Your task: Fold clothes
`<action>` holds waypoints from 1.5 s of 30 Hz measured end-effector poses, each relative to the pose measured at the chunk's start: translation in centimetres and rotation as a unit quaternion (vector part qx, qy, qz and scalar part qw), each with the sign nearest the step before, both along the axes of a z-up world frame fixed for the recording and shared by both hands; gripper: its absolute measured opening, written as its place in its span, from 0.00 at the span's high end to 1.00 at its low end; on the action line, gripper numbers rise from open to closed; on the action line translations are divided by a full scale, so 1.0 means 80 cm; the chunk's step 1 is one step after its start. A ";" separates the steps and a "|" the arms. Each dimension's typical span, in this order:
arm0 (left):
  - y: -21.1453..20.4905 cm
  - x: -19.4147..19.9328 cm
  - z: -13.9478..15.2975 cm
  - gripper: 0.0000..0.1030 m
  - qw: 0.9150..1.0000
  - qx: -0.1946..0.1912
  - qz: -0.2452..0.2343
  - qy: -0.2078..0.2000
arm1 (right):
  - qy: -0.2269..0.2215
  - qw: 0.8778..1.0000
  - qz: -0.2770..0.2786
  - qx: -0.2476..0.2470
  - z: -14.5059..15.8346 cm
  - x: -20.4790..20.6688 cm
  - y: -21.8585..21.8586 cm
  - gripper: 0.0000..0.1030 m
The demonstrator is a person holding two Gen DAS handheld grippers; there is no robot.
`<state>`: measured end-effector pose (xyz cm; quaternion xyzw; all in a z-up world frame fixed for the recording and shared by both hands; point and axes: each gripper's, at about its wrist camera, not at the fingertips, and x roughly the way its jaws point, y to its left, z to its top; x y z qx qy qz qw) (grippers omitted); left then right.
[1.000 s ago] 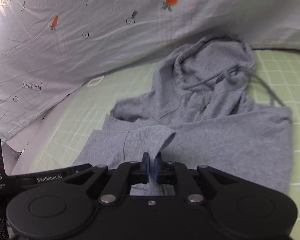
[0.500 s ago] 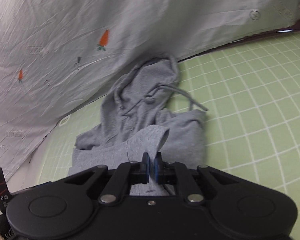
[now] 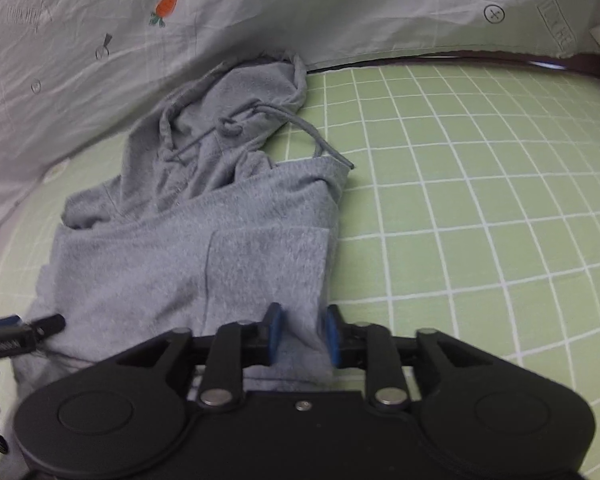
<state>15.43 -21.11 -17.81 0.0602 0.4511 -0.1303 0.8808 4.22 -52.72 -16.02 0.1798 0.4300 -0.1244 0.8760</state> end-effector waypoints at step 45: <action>-0.012 0.046 0.000 0.00 0.998 -0.015 0.039 0.055 | -0.019 0.989 0.079 -0.122 -0.009 0.183 -0.065 0.57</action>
